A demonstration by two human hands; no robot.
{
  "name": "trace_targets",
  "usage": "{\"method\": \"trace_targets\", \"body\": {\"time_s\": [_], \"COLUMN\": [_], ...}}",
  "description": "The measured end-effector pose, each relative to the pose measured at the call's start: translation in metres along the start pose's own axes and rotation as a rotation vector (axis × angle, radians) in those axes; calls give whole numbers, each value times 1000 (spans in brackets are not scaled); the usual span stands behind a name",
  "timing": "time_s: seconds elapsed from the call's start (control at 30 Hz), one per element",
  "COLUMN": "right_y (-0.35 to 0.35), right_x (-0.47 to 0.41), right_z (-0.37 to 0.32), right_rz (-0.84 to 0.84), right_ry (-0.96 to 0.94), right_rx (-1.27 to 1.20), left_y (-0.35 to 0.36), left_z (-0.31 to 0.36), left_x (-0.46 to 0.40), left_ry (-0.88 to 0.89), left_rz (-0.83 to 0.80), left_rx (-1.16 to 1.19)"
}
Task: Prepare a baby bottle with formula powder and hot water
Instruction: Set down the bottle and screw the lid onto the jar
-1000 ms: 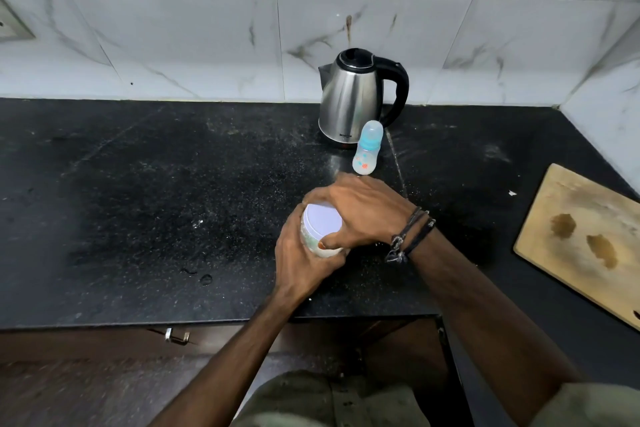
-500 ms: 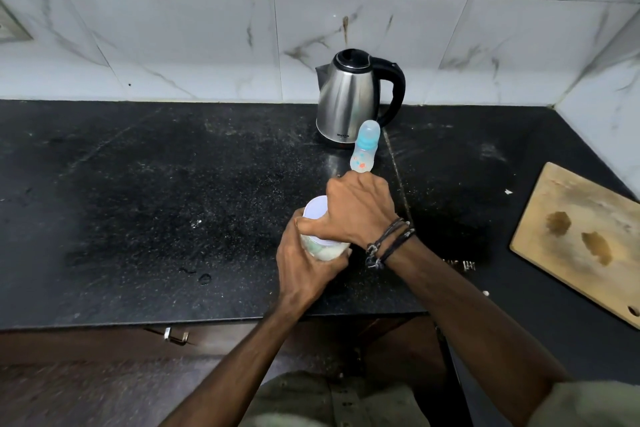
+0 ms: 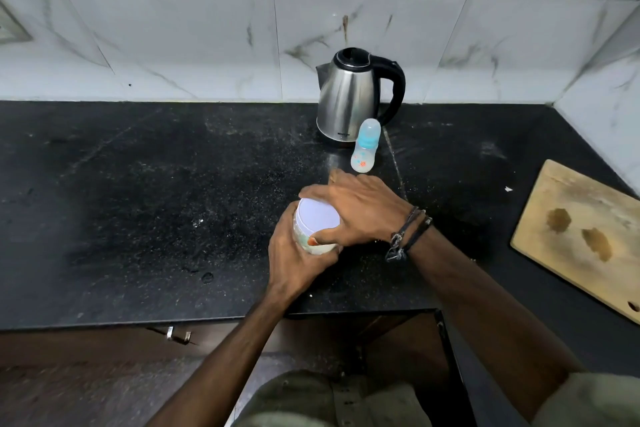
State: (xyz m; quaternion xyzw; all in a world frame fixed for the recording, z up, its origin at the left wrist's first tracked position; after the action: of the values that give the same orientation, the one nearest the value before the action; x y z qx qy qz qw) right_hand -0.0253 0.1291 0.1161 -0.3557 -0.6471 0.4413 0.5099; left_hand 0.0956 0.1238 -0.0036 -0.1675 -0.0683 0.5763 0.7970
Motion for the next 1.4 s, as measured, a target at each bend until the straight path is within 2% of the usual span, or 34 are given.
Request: {"method": "trace_targets", "body": {"time_s": [0.23, 0.4, 0.5, 0.6, 0.77, 0.87, 1.0, 1.1, 1.23, 1.4], "right_y": [-1, 0, -1, -3, -4, -10, -11, -16, -20, -12], "right_x": [-2, 1, 3, 2, 3, 4, 0, -3, 0, -2], "right_z": [0, -1, -5, -2, -3, 4, -5, -10, -5, 2], "right_rz": [176, 381, 439, 424, 324, 211, -32, 97, 305, 354], "right_ry": [78, 252, 372, 431, 379, 274, 127, 130, 293, 386], "right_rx": [-87, -91, -130, -170, 1, -5, -4, 82, 75, 62], "left_y": [-4, 1, 7, 11, 12, 10, 5, 6, 10, 7], "left_z": [4, 10, 13, 16, 12, 15, 16, 17, 18, 18], "left_x": [-7, -2, 2, 1, -1, -5, -11, -9, -10, -11], "left_ry": [1, -20, -49, -59, -101, -72, -51, -51, -69, -52], "left_rz": [37, 66, 104, 112, 46, 37, 42, 51, 70, 66], "left_rx": [27, 66, 45, 34, -29, -39, -29, -28, -8, -12]}}
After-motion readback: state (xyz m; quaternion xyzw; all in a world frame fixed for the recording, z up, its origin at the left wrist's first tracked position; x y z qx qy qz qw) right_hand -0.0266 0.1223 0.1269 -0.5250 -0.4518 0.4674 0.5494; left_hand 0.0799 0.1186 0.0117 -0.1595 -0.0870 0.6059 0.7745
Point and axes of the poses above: each hand's wrist, its own x-axis away from the middle knuckle, its own y-axis out of the palm, z = x × y, the point moved 6 cm from there along -x, towards the middle knuckle, and after that the axes turned 11 degrees about -z, right-handed, at the moved point
